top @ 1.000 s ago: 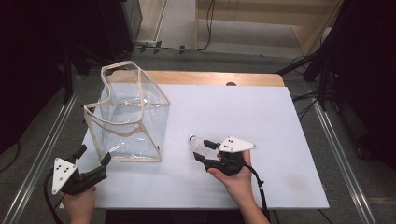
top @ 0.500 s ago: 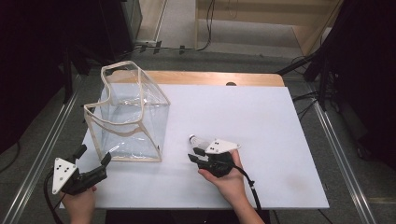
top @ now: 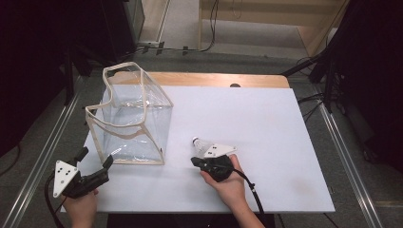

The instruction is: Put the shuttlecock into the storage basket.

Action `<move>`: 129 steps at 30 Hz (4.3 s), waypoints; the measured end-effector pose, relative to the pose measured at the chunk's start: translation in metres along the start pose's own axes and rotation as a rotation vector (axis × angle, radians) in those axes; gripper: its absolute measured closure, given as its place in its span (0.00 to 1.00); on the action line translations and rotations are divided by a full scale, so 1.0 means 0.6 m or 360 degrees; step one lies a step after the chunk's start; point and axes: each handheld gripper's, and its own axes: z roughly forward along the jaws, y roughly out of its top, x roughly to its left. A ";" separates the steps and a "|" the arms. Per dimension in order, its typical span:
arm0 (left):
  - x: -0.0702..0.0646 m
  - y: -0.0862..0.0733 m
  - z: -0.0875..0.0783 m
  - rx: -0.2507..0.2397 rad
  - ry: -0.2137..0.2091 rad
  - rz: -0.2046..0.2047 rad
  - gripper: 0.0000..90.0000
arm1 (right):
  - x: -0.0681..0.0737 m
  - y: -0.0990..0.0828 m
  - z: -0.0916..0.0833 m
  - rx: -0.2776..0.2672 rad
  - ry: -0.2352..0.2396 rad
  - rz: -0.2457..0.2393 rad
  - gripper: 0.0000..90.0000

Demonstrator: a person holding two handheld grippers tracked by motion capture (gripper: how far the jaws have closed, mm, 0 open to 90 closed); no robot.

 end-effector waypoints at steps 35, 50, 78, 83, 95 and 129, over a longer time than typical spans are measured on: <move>0.000 0.000 0.000 0.0002 -0.0001 0.0000 0.15 | -0.077 -0.018 -0.008 0.0129 -0.0307 0.0139 0.97; 0.000 0.000 0.000 0.0001 0.0000 0.0000 0.15 | -0.133 0.012 -0.005 0.0145 -0.0407 0.0152 0.97; 0.001 0.000 0.001 -0.0004 -0.0004 -0.0006 0.15 | -0.194 0.097 0.065 0.0189 -0.0429 0.0111 0.97; 0.001 0.000 0.001 -0.0005 -0.0005 -0.0008 0.15 | -0.197 0.106 0.078 0.0200 -0.0420 0.0100 0.97; 0.002 0.000 0.001 -0.0008 -0.0006 -0.0011 0.15 | -0.189 0.137 0.115 0.0215 -0.0376 0.0084 0.97; 0.002 0.001 0.001 -0.0005 -0.0007 -0.0015 0.15 | -0.153 0.171 0.148 0.0264 -0.0301 0.0356 0.17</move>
